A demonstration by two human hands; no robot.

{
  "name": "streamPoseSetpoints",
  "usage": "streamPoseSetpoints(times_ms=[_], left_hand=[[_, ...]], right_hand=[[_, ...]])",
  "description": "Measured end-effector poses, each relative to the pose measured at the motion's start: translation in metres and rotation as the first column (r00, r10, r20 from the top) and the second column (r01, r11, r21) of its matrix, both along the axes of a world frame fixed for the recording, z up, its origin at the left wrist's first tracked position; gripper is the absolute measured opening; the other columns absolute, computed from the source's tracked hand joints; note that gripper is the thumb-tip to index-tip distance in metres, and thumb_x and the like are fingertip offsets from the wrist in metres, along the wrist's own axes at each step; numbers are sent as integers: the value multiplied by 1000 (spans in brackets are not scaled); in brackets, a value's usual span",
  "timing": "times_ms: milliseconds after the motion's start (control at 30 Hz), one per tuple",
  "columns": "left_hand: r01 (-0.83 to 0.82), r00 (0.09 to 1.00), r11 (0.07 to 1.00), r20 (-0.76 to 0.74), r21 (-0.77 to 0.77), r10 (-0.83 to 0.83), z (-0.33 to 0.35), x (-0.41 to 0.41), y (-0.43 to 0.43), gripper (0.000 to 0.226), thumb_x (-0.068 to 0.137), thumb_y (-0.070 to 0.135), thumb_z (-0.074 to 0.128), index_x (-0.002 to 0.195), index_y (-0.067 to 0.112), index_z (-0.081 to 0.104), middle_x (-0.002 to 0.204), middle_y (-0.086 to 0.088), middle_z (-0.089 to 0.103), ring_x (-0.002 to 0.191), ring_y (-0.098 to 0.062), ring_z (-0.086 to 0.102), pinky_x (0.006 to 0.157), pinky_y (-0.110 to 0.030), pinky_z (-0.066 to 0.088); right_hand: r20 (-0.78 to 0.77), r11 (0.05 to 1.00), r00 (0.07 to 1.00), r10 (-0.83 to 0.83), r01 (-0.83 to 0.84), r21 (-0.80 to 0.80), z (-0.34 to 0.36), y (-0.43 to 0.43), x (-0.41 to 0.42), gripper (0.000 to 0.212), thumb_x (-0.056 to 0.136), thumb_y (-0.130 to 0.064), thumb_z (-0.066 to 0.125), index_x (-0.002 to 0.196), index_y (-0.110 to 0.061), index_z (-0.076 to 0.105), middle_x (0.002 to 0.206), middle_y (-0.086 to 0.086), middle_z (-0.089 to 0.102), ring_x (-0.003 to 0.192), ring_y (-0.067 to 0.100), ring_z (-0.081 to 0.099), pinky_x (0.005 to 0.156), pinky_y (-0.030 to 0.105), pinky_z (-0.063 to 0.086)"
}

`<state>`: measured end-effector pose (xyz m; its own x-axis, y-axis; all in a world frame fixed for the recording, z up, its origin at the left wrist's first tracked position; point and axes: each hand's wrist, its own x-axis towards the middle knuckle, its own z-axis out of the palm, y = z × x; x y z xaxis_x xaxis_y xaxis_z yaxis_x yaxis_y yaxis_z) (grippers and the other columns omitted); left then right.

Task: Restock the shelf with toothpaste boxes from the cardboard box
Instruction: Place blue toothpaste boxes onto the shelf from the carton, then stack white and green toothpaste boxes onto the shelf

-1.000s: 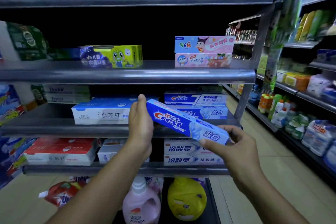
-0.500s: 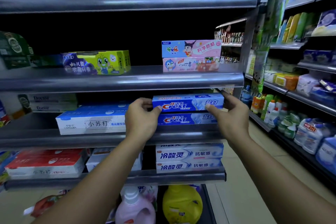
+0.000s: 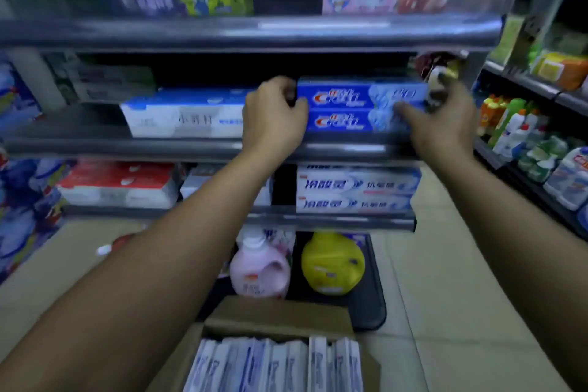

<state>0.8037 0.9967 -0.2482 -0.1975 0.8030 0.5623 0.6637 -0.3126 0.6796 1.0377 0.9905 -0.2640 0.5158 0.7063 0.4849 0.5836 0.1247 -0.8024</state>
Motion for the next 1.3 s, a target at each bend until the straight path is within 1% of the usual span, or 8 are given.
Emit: streamPoseSetpoints(times_ms=[100, 233, 400, 600, 767, 967, 1133, 1300], left_hand=[[38, 999, 984, 17, 174, -42, -23, -19, -25, 26, 86, 30, 64, 109, 21, 72, 96, 13, 72, 83, -9, 67, 80, -27, 52], [73, 996, 992, 47, 99, -78, -90, -53, -68, 16, 87, 33, 66, 99, 27, 73, 77, 26, 65, 70, 4, 62, 73, -28, 55], [77, 996, 938, 60, -338, -60, -206, -85, -143, 7, 82, 36, 66, 86, 31, 70, 72, 17, 69, 70, -6, 66, 74, -39, 59], [94, 992, 661, 10, -744, -130, -301, -66, -226, 32, 82, 62, 63, 103, 39, 66, 87, 19, 69, 69, -8, 68, 73, -36, 58], [19, 919, 587, -217, -809, -329, -330, -21, -256, 80, 78, 86, 39, 140, 34, 41, 104, 6, 71, 94, -22, 69, 67, -34, 48], [-9, 856, 585, -309, -811, -414, -341, 16, -256, 94, 90, 59, 53, 159, 19, 3, 117, -6, 70, 96, -30, 70, 72, -37, 47], [59, 917, 542, -169, -838, -361, -345, 15, -260, 98, 83, 46, 63, 155, 32, -1, 111, -1, 70, 90, -27, 70, 73, -38, 52], [373, 924, 465, 369, -803, -104, -330, -25, -261, 77, 72, 44, 78, 138, 44, 39, 82, 15, 72, 73, -3, 71, 60, -19, 55]], right_hand=[[90, 985, 996, -6, -9, 171, -12, -24, -10, 56, 81, -50, 71, 130, -25, 58, 114, -6, 67, 102, 18, 64, 86, 32, 52], [73, 942, 984, 162, -177, 285, -51, -68, -40, 34, 86, -34, 71, 116, -35, 56, 87, -33, 64, 78, -4, 63, 72, 20, 52], [-99, 938, 933, 346, -345, 27, -144, -110, -77, 32, 81, -22, 71, 112, -27, 66, 74, -12, 69, 65, 4, 65, 67, 30, 57], [-293, 853, 895, 336, -421, -309, -230, -144, -99, 16, 76, -29, 72, 89, -38, 67, 68, 0, 71, 62, 21, 67, 68, 43, 56], [-306, 789, 894, 326, -436, -432, -249, -156, -102, 12, 76, -32, 69, 84, -39, 65, 68, -1, 73, 73, 28, 71, 83, 53, 56], [-342, 819, 887, 310, -432, -378, -240, -169, -100, 17, 83, -22, 74, 87, -37, 67, 72, -1, 73, 66, 30, 70, 74, 51, 59], [-351, 805, 886, 302, -434, -403, -233, -175, -98, 21, 88, -14, 75, 89, -34, 67, 70, 1, 72, 67, 33, 70, 76, 52, 59], [-321, 714, 881, 349, -471, -518, -228, -179, -91, 14, 88, -24, 77, 102, -21, 73, 81, 7, 74, 75, 28, 72, 79, 44, 59]])
